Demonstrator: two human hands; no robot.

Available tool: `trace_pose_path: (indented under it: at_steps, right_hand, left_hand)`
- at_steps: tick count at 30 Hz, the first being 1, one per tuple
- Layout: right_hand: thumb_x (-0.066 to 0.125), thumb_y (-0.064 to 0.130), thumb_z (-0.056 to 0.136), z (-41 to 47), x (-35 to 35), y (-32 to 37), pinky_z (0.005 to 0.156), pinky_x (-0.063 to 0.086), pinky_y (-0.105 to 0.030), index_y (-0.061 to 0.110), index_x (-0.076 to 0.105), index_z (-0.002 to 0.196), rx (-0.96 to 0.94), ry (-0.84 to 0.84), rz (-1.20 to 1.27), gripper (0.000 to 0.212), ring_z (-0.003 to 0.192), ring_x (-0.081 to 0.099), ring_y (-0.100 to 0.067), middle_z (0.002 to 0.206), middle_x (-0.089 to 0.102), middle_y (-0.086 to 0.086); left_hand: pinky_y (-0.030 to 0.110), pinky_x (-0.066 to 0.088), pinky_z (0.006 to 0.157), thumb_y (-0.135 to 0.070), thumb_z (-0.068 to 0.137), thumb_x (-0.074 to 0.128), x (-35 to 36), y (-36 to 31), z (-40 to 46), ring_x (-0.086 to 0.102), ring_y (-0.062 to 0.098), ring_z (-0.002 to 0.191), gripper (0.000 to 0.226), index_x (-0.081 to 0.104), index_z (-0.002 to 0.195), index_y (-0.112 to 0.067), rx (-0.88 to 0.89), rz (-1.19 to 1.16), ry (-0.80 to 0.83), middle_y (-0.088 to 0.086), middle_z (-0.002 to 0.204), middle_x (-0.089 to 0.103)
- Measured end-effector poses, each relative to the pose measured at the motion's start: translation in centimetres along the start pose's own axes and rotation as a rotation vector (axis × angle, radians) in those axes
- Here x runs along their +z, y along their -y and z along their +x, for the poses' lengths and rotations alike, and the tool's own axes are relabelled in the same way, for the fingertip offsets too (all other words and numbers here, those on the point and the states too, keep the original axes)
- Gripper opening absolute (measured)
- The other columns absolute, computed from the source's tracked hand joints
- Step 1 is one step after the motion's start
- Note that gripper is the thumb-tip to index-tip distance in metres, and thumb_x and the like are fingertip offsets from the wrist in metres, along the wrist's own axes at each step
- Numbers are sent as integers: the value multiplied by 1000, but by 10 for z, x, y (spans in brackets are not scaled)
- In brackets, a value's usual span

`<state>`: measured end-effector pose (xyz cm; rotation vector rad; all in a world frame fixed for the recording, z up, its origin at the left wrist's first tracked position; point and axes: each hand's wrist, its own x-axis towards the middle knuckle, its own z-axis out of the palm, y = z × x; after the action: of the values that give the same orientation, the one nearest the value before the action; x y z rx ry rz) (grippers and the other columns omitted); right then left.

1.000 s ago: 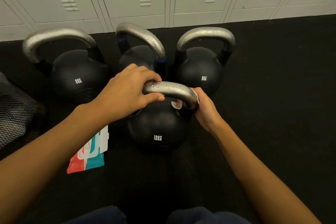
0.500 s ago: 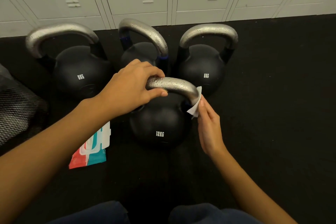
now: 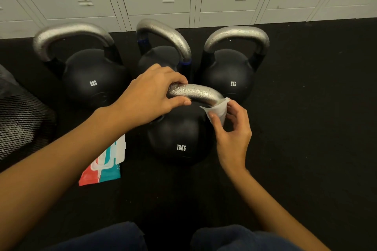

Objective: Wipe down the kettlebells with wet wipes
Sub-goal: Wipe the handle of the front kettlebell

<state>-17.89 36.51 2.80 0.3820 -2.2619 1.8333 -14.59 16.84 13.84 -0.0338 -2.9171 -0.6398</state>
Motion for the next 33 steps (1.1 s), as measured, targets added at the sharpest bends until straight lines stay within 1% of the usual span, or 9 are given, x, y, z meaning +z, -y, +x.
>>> trace_pose_path:
  at_steps: [7,12,15,17,20,23,25,29,33]
  right_hand:
    - [79,19,82,-10,6,-10,94,52,-33,20,53,129,168,24,-16,54,113,58,-5,122,60,6]
    - [79,17,81,1,7,1,91,54,-40,20,57,119,127,-10,55,44,108,63,-13,114,64,3]
    - [78,14,82,3,3,0,94,53,-37,26,58,118,120,21,118,43,110,63,-13,115,66,5]
    - [74,11,86,0,-1,-3,96,52,-31,21,61,122,150,51,186,40,112,63,-11,116,68,4]
    - [64,15,94,-7,-4,-8,95,51,-27,21,63,125,218,132,245,31,113,63,-8,116,70,5]
    - [52,31,99,-5,-7,-6,82,47,-19,30,66,107,210,194,213,17,95,63,-1,98,70,12]
    - [43,38,103,4,-8,1,77,44,-19,27,65,101,154,219,172,24,88,59,2,91,65,17]
    - [32,35,104,22,-5,19,104,40,-19,13,56,135,-19,273,166,45,128,52,-6,134,59,3]
    - [30,30,108,23,-4,23,107,35,-15,16,56,136,1,282,203,41,132,47,0,136,57,12]
  left_hand:
    - [39,44,91,-51,79,65,1,2,0,46,13,106,51,60,123,-24,23,9,-14,-4,114,60]
    - [38,40,96,-50,83,59,6,4,-4,44,14,111,52,55,127,-22,64,31,-26,-3,119,56]
    - [34,30,103,-56,82,60,16,9,-17,38,18,123,71,40,140,-20,57,59,-131,1,133,47]
    - [33,26,105,-59,77,63,23,16,-29,32,21,129,86,30,146,-19,-5,37,-206,5,141,40]
    - [34,24,109,-46,73,76,33,28,-43,29,24,132,95,25,148,-15,-170,-67,-284,10,144,36]
    - [31,25,108,-37,73,79,44,36,-55,31,23,130,96,23,148,-15,-290,-136,-313,9,143,36]
    - [32,30,105,-34,74,79,53,39,-60,34,21,128,95,22,149,-17,-379,-199,-297,7,143,36]
    - [31,35,100,-33,81,73,64,46,-61,43,21,122,74,35,143,-18,-465,-255,-275,5,136,44]
    - [36,38,97,-29,86,68,68,43,-58,49,26,114,50,50,130,-13,-455,-207,-304,7,122,54]
